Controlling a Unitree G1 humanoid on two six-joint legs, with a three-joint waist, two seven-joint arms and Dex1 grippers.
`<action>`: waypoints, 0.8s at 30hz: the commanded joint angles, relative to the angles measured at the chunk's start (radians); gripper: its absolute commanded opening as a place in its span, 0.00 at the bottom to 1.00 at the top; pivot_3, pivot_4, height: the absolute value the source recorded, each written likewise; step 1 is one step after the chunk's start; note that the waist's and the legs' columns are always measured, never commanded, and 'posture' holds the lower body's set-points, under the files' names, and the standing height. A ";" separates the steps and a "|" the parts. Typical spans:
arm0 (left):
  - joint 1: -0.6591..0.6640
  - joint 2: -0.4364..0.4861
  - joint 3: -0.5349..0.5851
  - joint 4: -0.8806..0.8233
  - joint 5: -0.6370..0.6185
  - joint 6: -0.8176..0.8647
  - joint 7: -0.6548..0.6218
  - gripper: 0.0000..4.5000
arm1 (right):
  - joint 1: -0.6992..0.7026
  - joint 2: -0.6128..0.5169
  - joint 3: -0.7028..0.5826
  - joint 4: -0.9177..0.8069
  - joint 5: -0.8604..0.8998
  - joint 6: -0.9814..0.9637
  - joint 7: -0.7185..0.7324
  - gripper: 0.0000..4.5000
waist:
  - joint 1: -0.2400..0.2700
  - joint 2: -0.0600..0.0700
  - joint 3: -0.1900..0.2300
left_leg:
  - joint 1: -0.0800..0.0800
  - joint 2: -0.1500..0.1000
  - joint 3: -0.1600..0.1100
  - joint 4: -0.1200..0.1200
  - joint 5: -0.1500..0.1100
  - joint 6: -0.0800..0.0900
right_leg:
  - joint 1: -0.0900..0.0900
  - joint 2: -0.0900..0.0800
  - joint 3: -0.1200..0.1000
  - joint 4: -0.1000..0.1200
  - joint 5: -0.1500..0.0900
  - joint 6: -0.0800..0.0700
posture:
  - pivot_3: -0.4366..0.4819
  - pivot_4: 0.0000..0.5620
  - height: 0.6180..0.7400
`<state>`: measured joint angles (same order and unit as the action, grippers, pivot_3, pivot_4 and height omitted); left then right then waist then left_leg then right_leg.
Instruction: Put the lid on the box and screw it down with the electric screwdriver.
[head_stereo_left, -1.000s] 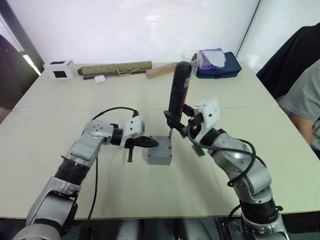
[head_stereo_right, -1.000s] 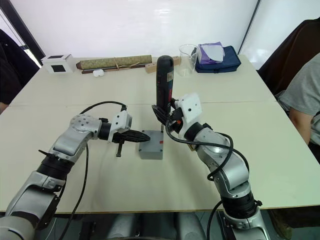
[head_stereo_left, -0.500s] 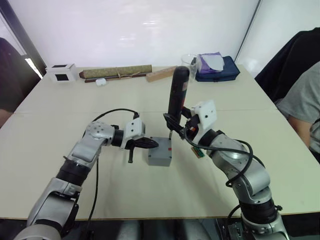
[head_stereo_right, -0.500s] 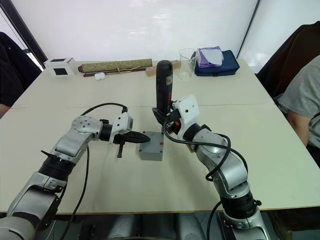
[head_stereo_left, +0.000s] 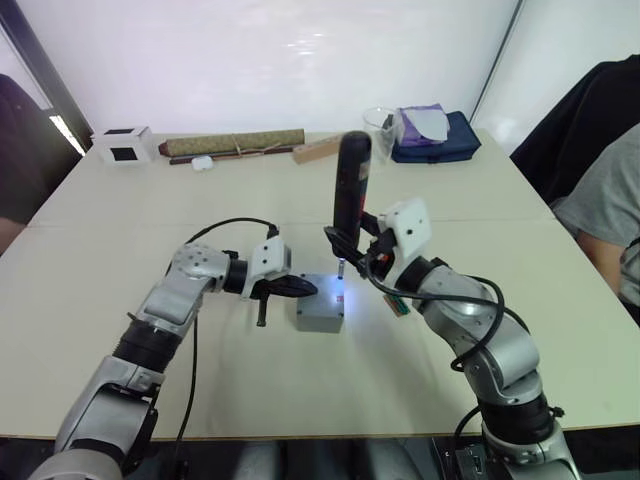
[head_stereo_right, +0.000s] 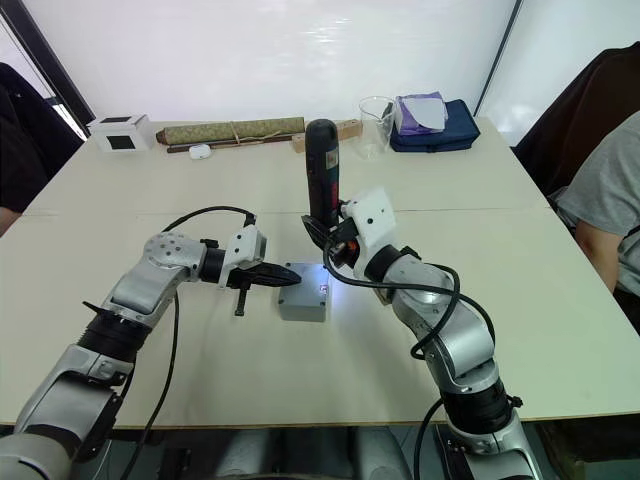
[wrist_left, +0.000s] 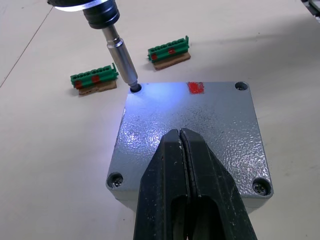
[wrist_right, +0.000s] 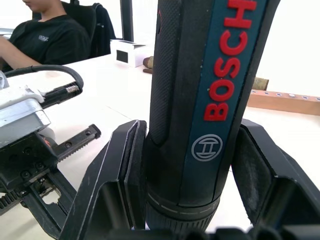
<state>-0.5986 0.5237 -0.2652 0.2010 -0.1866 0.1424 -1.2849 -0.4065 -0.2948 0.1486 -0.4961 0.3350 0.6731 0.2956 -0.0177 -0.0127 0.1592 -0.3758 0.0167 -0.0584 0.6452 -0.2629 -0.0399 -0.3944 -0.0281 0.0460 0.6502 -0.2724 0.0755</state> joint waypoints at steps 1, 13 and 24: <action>0.011 0.000 0.005 -0.038 -0.020 0.031 -0.006 0.00 | -0.104 0.008 -0.113 -0.034 0.041 0.078 -0.045 0.45 | 0.001 0.001 0.003 | -0.001 0.000 0.000 0.000 0.000 0.000 | -0.001 0.000 0.000 0.000 0.000 0.000 | 0.48 0.27 0.97; -0.040 0.045 0.131 -0.297 -0.202 0.209 0.012 0.00 | -0.460 -0.194 -0.561 0.009 0.320 0.933 -0.158 0.45 | 0.004 0.006 0.015 | -0.033 -0.001 -0.002 0.002 0.001 -0.001 | -0.033 0.000 -0.001 0.006 0.004 0.004 | 0.48 0.27 0.97; -0.064 0.100 0.192 -0.422 -0.314 0.288 0.022 0.00 | -0.269 -0.679 -0.316 0.339 0.568 0.941 -0.100 0.45 | -0.011 0.010 0.024 | -0.032 -0.001 0.001 0.001 0.000 0.000 | -0.033 0.001 0.001 0.004 0.004 0.004 | 0.48 0.27 0.97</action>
<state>-0.6441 0.6127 -0.0997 -0.1802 -0.4722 0.4275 -1.2653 -0.6592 -0.9518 -0.1768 -0.1794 0.8643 1.6078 0.1856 -0.0283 -0.0029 0.1837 -0.4079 0.0163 -0.0575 0.6462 -0.2627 -0.0394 -0.4277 -0.0265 0.0468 0.6544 -0.2686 0.0793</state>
